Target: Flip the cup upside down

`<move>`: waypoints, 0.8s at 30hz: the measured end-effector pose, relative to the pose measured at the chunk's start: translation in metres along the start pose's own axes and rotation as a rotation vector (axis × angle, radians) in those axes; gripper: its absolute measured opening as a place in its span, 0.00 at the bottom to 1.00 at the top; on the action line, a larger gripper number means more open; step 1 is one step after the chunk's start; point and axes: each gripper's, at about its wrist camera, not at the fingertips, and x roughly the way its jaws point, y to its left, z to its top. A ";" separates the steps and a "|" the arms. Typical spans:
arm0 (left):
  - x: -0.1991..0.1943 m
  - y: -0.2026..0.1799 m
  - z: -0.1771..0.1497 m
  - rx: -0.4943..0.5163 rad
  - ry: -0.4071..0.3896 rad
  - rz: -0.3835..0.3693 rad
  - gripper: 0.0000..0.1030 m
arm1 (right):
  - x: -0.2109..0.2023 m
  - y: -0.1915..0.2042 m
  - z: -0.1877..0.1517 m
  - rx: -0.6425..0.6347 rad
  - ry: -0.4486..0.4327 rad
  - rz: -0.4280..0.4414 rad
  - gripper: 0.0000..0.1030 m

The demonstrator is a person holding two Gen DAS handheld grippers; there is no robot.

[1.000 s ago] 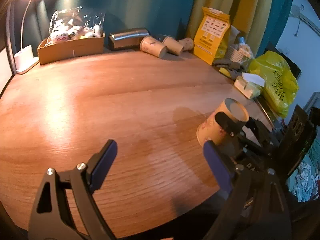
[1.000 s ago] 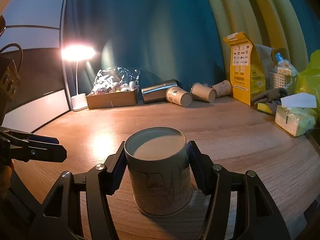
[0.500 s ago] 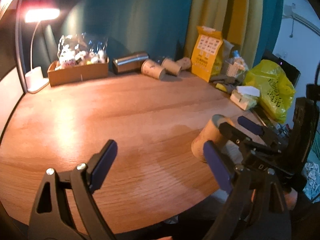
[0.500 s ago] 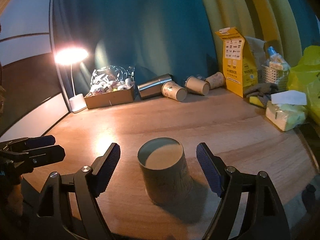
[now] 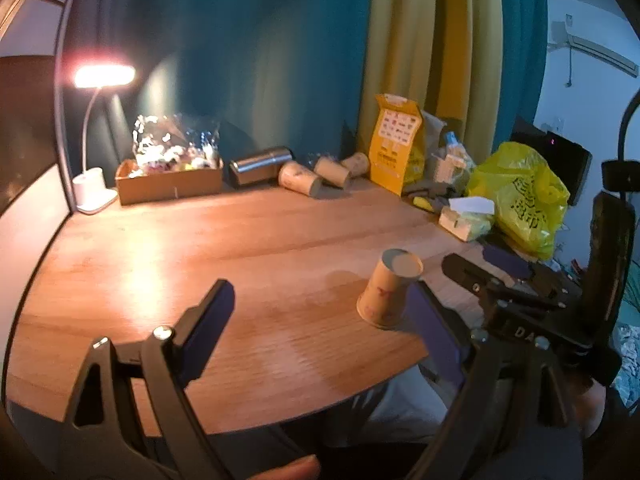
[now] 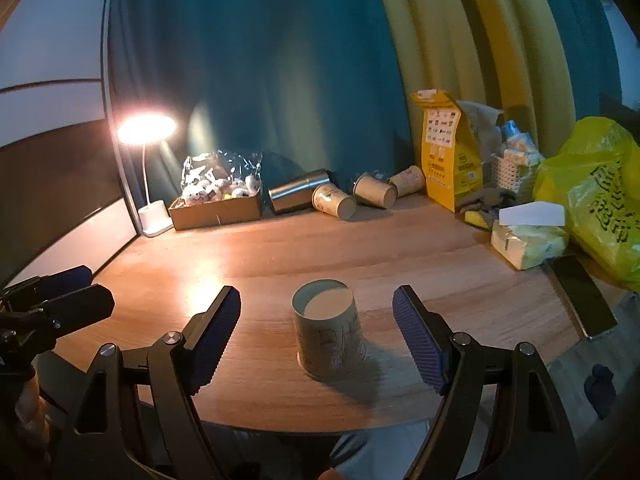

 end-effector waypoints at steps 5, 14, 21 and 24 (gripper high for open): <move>-0.021 0.002 -0.003 -0.020 -0.027 0.020 0.87 | -0.017 0.006 0.000 -0.004 -0.023 -0.010 0.79; -0.041 -0.001 -0.003 -0.004 -0.069 0.024 0.94 | -0.028 0.011 0.002 0.003 -0.035 -0.008 0.79; -0.043 -0.001 -0.002 -0.010 -0.070 0.023 0.94 | -0.029 0.011 0.001 0.004 -0.034 -0.006 0.79; -0.044 -0.001 -0.002 -0.012 -0.069 0.021 0.94 | -0.029 0.011 0.002 0.006 -0.032 -0.004 0.79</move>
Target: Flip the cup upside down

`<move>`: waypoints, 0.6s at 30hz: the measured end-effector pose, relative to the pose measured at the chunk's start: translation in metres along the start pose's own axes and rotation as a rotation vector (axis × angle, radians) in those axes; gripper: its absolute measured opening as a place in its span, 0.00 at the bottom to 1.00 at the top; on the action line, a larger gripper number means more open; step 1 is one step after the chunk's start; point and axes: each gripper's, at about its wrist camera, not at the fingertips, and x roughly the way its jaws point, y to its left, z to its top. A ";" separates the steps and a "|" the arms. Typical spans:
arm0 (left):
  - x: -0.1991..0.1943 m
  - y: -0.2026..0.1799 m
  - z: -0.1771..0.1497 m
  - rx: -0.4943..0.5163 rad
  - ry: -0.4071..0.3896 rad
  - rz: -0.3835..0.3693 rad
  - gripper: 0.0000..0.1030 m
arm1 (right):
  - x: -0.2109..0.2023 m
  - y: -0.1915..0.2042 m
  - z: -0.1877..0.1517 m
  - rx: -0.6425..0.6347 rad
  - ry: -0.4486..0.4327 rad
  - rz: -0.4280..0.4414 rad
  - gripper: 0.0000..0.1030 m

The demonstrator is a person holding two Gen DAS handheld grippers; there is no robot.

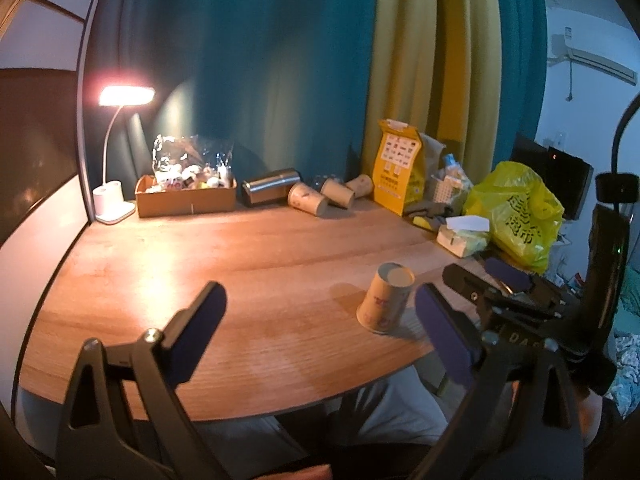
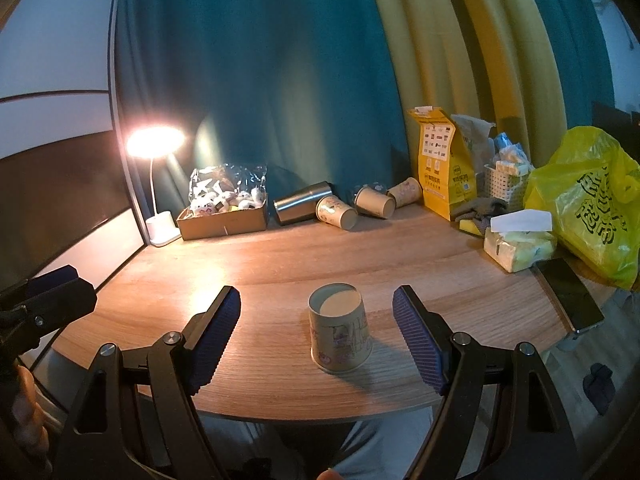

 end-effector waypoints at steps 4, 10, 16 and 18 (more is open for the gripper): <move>0.000 -0.002 0.000 0.001 -0.001 -0.001 0.94 | 0.000 0.000 0.000 0.000 0.000 0.001 0.79; 0.000 -0.003 -0.001 -0.003 0.003 0.000 0.94 | 0.000 0.001 -0.001 0.001 0.004 0.002 0.79; -0.001 -0.003 -0.001 -0.010 0.006 0.012 0.94 | -0.001 0.001 -0.002 0.003 0.007 0.004 0.79; -0.001 -0.003 -0.001 -0.009 0.004 0.013 0.94 | 0.000 0.004 -0.004 0.002 0.009 0.004 0.79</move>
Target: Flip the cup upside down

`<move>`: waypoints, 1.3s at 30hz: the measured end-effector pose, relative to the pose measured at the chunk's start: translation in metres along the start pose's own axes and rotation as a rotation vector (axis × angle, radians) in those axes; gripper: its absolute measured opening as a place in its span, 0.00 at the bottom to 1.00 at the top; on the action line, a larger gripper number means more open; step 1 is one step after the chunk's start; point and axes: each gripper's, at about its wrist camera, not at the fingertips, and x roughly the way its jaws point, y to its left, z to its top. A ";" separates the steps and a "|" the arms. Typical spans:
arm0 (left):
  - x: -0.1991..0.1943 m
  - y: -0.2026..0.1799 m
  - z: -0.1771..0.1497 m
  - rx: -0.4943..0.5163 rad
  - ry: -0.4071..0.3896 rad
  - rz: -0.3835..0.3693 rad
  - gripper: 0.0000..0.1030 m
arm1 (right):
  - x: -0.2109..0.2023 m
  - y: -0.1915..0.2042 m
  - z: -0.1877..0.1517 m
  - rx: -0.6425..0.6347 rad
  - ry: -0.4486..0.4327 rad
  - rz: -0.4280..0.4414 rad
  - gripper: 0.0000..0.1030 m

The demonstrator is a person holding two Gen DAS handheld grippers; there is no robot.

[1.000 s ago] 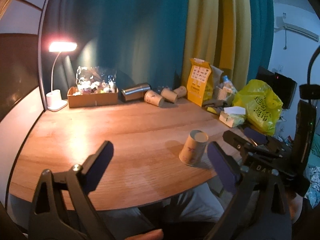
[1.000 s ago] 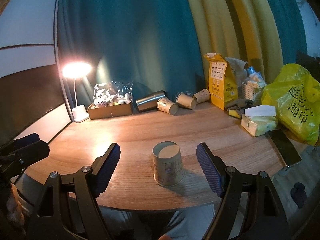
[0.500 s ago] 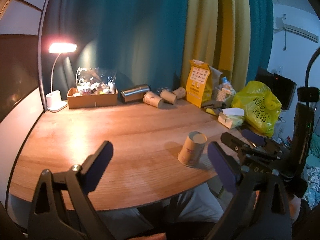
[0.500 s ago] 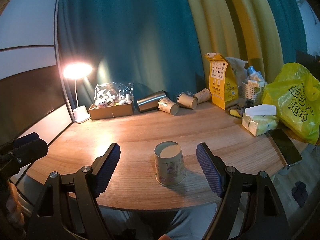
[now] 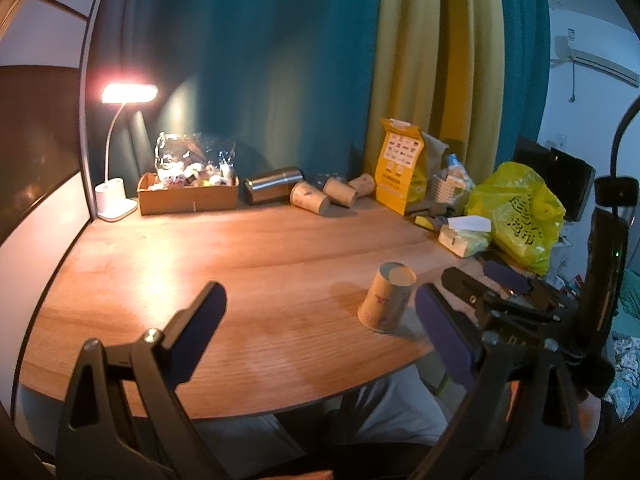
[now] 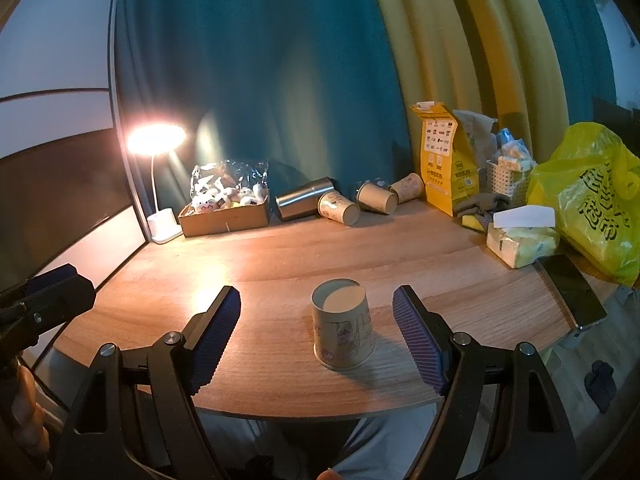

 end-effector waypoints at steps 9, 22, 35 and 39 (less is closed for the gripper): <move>0.000 0.002 0.000 -0.010 0.006 0.007 0.94 | 0.002 0.003 -0.001 0.002 0.003 0.001 0.79; 0.000 0.003 0.000 0.000 0.004 0.014 0.94 | 0.003 0.005 -0.004 0.010 0.008 0.008 0.79; -0.001 -0.001 0.000 0.006 0.000 0.012 0.94 | 0.002 0.007 -0.005 0.012 0.011 0.009 0.79; -0.001 -0.001 0.000 0.006 -0.001 0.011 0.94 | 0.003 0.007 -0.005 0.012 0.011 0.008 0.79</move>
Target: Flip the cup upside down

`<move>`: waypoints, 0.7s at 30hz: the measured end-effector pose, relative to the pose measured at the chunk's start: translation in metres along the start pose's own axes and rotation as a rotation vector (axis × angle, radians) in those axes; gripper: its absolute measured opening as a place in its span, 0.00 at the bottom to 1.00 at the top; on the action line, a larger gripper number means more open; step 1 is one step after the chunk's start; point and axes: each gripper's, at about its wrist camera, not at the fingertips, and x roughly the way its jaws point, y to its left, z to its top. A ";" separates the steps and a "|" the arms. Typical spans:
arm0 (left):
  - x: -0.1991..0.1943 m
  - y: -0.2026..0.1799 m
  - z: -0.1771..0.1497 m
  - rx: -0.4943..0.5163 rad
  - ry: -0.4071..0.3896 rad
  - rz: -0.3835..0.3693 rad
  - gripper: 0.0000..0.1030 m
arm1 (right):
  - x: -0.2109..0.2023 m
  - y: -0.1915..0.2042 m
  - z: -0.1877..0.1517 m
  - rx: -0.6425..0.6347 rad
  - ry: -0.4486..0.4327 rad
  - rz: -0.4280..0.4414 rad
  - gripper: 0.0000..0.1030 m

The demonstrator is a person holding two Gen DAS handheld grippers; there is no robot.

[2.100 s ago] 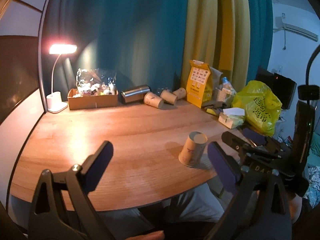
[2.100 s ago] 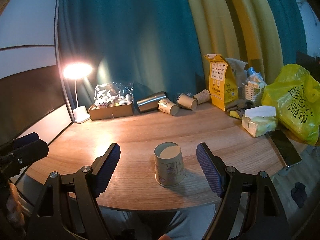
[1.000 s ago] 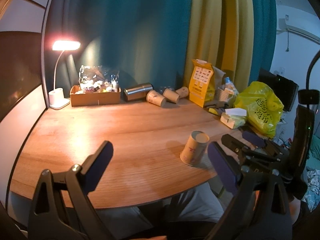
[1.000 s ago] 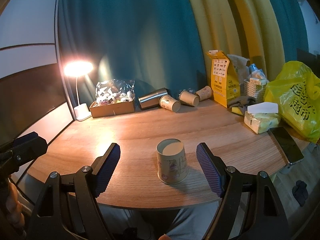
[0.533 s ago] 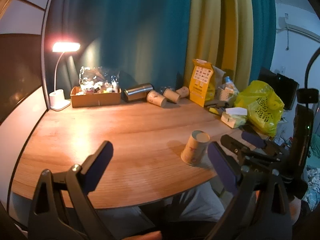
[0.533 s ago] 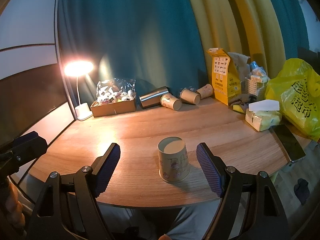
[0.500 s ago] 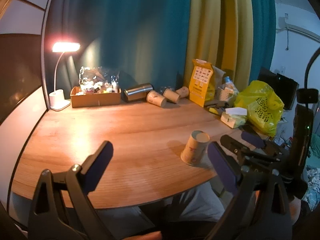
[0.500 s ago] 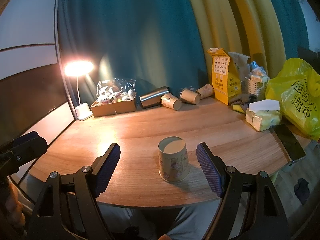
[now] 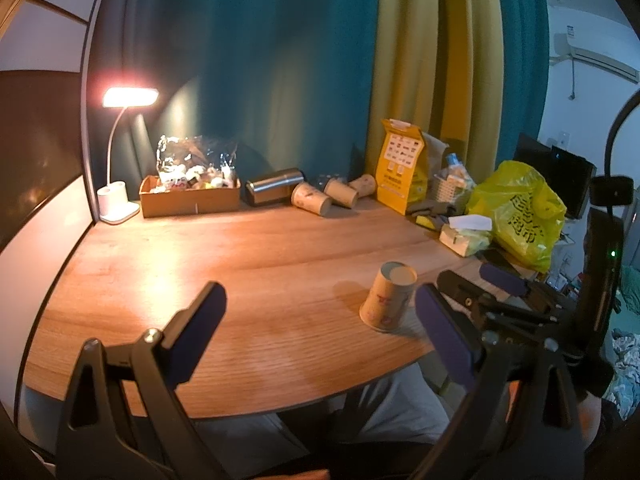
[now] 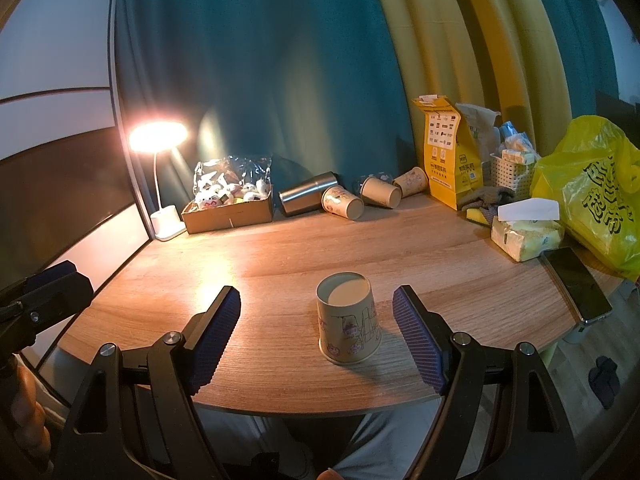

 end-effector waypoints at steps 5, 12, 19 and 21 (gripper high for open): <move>0.000 -0.001 0.000 0.001 0.000 -0.002 0.94 | 0.000 -0.001 0.000 0.000 0.001 0.003 0.79; 0.000 -0.001 0.000 0.002 0.001 -0.003 0.94 | 0.001 -0.001 0.000 0.000 0.003 0.003 0.79; 0.001 -0.001 0.000 0.000 0.005 -0.005 0.94 | 0.002 -0.002 0.000 0.001 0.005 0.003 0.79; 0.001 -0.002 -0.001 0.000 0.004 -0.003 0.94 | 0.002 -0.002 0.000 0.000 0.006 0.003 0.79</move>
